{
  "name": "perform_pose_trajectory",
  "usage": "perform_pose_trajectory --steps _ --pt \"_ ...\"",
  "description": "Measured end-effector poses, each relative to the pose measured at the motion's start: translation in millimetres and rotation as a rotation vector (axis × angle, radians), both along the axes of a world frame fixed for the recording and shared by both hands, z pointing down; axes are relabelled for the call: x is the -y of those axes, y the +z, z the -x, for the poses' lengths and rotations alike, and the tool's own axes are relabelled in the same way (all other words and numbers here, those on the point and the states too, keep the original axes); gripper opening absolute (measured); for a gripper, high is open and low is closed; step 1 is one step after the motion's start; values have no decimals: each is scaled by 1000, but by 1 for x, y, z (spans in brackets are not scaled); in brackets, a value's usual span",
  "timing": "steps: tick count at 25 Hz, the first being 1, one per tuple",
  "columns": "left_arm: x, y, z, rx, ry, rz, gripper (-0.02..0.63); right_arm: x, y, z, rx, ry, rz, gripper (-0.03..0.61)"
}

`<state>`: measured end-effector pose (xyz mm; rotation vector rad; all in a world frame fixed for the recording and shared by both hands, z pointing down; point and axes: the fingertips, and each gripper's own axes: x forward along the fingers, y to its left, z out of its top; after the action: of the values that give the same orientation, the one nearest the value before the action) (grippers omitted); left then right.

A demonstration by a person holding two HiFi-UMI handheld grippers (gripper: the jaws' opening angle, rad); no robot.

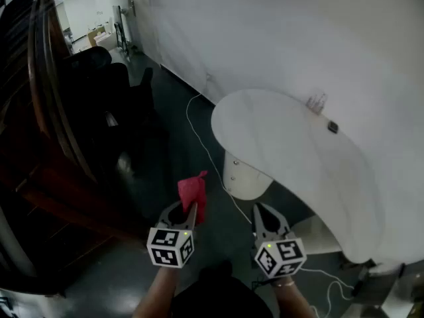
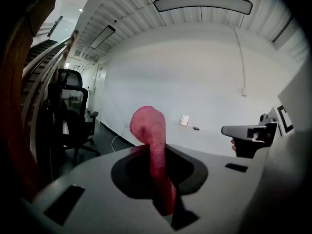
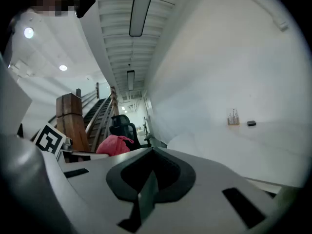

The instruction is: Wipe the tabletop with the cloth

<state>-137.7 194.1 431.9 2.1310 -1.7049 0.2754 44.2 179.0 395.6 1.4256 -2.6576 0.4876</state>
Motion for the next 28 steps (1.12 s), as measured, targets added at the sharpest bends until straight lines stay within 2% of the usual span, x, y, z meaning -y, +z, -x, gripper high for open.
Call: perform_pose_trajectory --steps 7,13,23,28 --pt "17 -4 -7 3 -5 -29 52 18 -8 -2 -13 -10 -44 2" --pt "28 -6 -11 -5 -11 -34 52 30 -9 -18 5 34 -40 2" --pt "59 -10 -19 14 -27 -43 52 58 -9 -36 -5 40 -41 2" --pt "90 -3 -11 22 -12 -31 52 87 -4 -38 -2 103 -40 2"
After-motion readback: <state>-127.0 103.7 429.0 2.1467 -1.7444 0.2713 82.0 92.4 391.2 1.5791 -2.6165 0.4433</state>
